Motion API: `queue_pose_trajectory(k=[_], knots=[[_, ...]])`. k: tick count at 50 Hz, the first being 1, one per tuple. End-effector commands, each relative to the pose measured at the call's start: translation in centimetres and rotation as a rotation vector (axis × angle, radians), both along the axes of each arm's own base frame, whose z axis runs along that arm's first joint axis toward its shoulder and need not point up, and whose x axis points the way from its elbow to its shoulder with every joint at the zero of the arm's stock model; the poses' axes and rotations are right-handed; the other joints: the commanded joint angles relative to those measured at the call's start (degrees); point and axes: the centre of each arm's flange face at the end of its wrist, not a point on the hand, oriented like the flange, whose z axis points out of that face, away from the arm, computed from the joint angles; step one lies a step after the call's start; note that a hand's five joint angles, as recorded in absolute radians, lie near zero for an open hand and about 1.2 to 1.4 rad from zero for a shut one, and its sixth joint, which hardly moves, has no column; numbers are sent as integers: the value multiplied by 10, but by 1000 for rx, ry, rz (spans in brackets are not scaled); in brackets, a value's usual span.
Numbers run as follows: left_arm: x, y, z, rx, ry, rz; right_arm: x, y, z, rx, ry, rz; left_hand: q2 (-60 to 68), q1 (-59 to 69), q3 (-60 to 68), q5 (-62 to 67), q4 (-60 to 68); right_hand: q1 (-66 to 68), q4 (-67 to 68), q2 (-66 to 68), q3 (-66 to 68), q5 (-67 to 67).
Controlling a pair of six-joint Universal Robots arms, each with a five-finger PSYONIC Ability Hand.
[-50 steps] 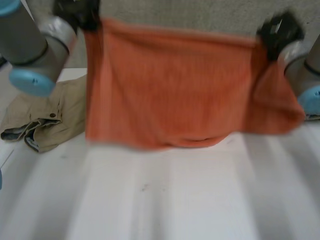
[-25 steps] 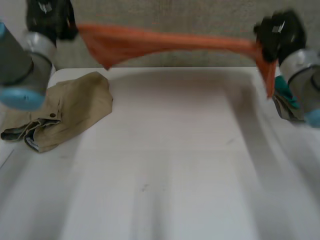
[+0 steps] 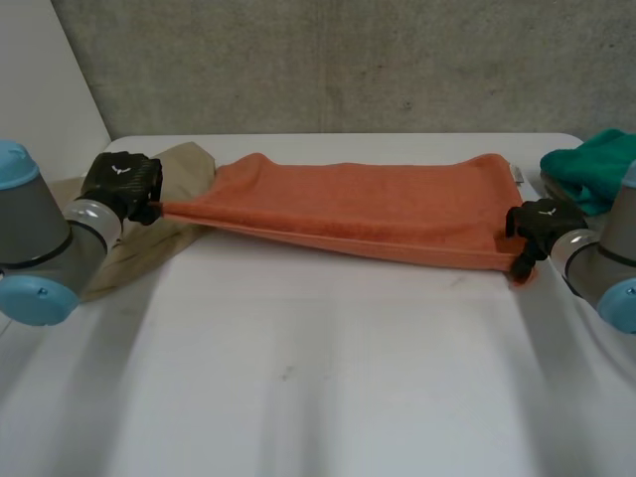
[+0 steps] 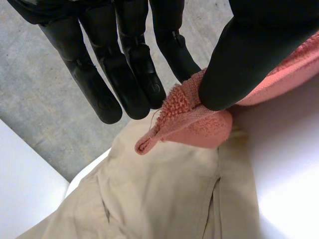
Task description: Fold the laundry.
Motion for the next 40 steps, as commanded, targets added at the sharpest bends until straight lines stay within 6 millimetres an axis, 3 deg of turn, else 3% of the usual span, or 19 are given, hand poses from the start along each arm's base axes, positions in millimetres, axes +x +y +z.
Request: queue_pose_trajectory(k=[1, 2, 5, 14, 17, 22, 27, 32, 36, 40], knots=[[8, 5, 8, 32, -13, 15, -13, 3, 11, 35, -9, -66, 113, 141, 116, 135, 112, 18, 23, 21, 24, 38], [9, 6, 9, 36, -13, 15, -15, 3, 13, 33, -9, -72, 113, 141, 116, 135, 112, 26, 32, 30, 33, 46], [13, 11, 12, 64, -25, 18, -22, 5, 18, 40, -9, -77, 113, 141, 116, 135, 112, 437, 442, 440, 443, 457], [21, 50, 22, 178, -172, -22, -32, 27, 51, 16, 82, 28, 113, 141, 116, 135, 112, 439, 444, 442, 445, 458], [29, 73, 24, 258, -262, -30, -37, 51, 60, 51, 220, 108, 113, 141, 116, 135, 112, 439, 444, 442, 445, 458], [37, 123, 26, 420, -432, -110, -55, 111, 62, 230, 588, 321, 113, 141, 116, 135, 112, 439, 444, 442, 445, 458], [35, 150, 24, 504, -517, -196, -62, 128, 66, 227, 736, 411, 113, 141, 116, 135, 112, 439, 444, 442, 445, 458], [21, 144, 22, 460, -531, -222, -59, 119, 61, 222, 675, 367, 113, 141, 116, 135, 112, 439, 444, 442, 445, 458], [11, 124, 28, 398, -520, -169, -53, 102, 59, 163, 677, 364, 113, 141, 116, 135, 112, 439, 444, 442, 445, 458], [-2, 91, 39, 274, -481, -117, -39, 77, 58, 67, 662, 333, 113, 141, 116, 135, 112, 439, 444, 442, 445, 458]])
